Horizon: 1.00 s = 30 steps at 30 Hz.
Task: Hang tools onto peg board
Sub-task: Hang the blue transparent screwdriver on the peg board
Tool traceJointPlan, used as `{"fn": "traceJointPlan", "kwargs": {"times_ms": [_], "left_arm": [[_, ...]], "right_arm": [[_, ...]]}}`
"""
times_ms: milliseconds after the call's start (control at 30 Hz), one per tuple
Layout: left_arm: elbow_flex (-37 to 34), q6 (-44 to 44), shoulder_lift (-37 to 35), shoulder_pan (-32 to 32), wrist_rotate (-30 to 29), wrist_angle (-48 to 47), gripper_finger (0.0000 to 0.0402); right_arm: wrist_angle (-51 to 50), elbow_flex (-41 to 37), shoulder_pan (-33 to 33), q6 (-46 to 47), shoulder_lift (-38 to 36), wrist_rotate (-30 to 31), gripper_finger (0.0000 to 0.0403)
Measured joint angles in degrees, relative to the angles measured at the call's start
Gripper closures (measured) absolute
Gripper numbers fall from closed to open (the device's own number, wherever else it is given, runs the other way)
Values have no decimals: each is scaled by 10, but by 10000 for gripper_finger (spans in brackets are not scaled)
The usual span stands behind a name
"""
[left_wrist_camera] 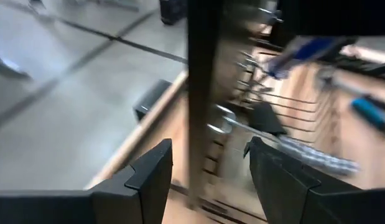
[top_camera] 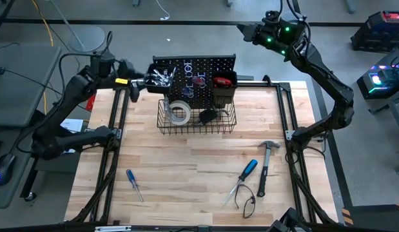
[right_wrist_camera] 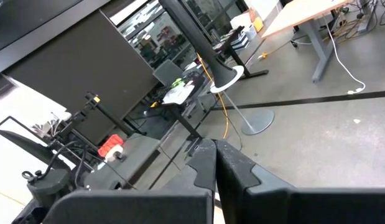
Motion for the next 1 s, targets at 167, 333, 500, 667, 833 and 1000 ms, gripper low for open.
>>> {"fn": "traceJointPlan", "kwargs": {"times_ms": [167,333,500,667,833,1000], "left_arm": [[0,-86,-39,-6,51,-65,206],[0,-178,-82,-32,115,-120,206],[0,-281,-115,-83,211,-189,206],[0,-333,-124,-170,229,-301,206],[0,-334,-102,-287,174,-379,206],[0,-342,-47,-448,112,-381,206]], "right_arm": [[0,0,-4,-2,0,0,402],[0,0,-9,-3,0,0,402],[0,0,-19,-2,0,-2,402],[0,0,-28,-2,0,-9,402],[0,0,-36,-2,0,-20,402],[0,0,-39,-3,0,-23,402]]}}
